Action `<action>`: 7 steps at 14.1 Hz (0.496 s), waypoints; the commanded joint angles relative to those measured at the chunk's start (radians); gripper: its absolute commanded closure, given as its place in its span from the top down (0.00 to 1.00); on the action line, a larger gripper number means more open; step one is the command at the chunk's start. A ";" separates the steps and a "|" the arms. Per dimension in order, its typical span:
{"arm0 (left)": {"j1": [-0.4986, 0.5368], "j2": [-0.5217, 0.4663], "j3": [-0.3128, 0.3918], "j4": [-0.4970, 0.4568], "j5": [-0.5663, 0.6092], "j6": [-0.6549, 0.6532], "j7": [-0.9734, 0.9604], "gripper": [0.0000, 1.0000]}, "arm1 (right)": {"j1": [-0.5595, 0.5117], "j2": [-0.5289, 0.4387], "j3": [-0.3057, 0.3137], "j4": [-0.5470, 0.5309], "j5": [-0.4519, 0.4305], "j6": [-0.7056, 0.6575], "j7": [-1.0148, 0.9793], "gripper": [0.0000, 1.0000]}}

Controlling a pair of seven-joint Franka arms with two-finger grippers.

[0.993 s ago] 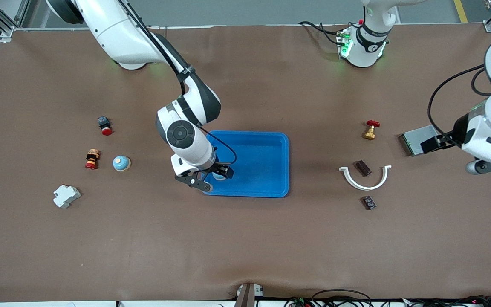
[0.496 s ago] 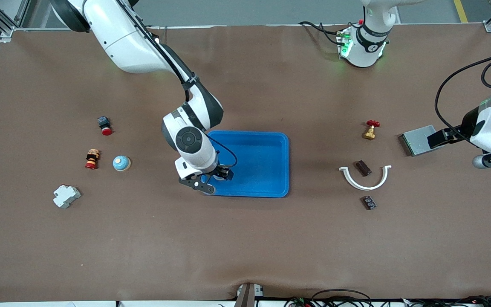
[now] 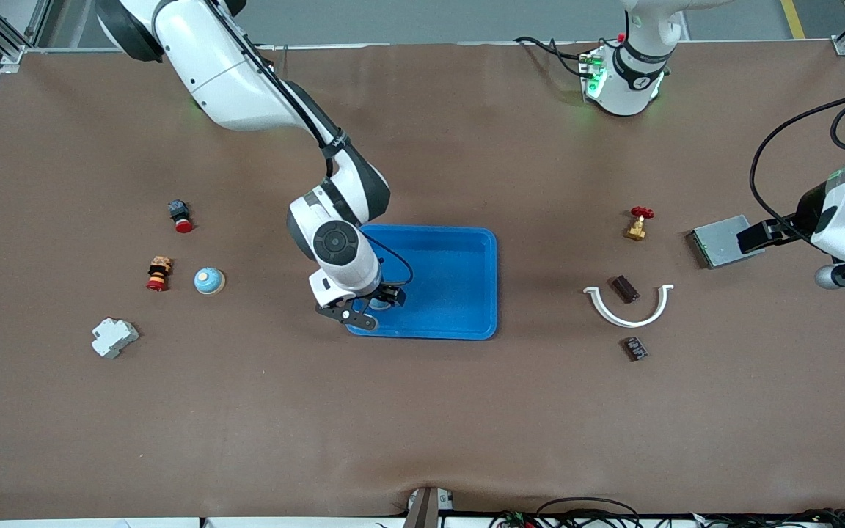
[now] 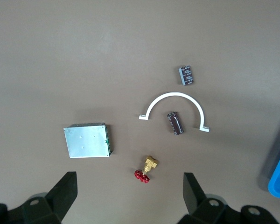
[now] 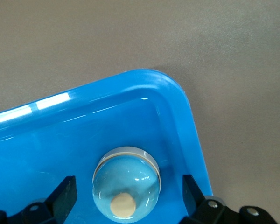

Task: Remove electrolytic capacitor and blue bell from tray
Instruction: 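Grasp the second bell with the right gripper while the left gripper withdraws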

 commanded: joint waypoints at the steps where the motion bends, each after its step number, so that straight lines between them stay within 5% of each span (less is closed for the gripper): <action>1: 0.006 0.001 -0.001 0.044 -0.017 -0.021 0.004 1.00 | 0.006 0.028 -0.004 0.034 -0.014 0.007 0.014 1.00; 7: -0.028 -0.087 0.011 0.030 -0.050 -0.004 0.018 1.00 | 0.015 0.049 -0.004 0.050 -0.014 0.013 0.014 1.00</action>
